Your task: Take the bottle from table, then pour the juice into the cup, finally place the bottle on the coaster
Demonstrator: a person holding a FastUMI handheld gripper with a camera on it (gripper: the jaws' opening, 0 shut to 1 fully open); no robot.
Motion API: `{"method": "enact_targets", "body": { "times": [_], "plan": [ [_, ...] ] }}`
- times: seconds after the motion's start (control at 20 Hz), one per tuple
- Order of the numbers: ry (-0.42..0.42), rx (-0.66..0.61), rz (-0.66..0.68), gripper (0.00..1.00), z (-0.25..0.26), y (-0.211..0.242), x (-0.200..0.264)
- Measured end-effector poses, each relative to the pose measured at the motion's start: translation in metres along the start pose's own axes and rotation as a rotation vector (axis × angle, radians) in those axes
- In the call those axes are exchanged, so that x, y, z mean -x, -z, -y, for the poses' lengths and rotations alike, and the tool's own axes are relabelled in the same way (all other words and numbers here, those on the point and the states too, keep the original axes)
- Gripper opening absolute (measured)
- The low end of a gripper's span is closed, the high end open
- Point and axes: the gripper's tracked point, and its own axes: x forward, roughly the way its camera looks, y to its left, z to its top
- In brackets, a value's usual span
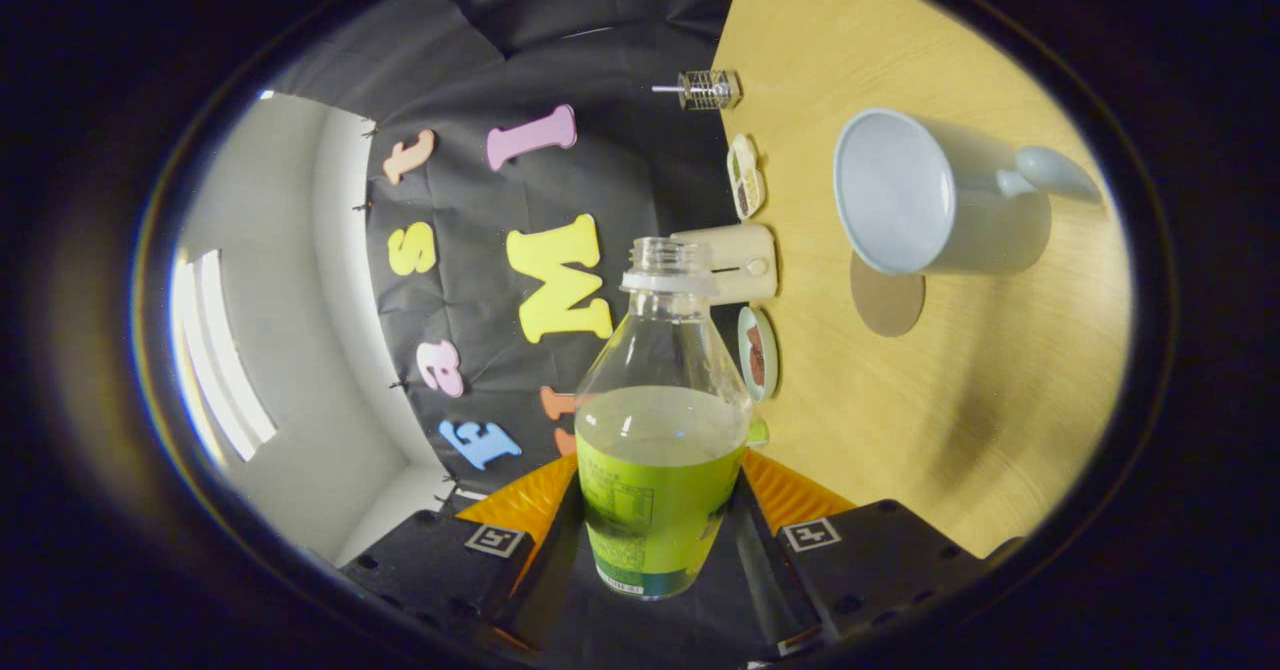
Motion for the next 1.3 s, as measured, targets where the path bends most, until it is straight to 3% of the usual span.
{"method": "enact_targets", "body": {
  "times": [0.35, 1.3],
  "plan": [
    [-0.048, -0.137, 0.017, 0.78, 0.002, -0.005, -0.005],
    [-0.096, -0.227, 0.038, 0.78, -0.013, -0.009, -0.006]
  ]
}}
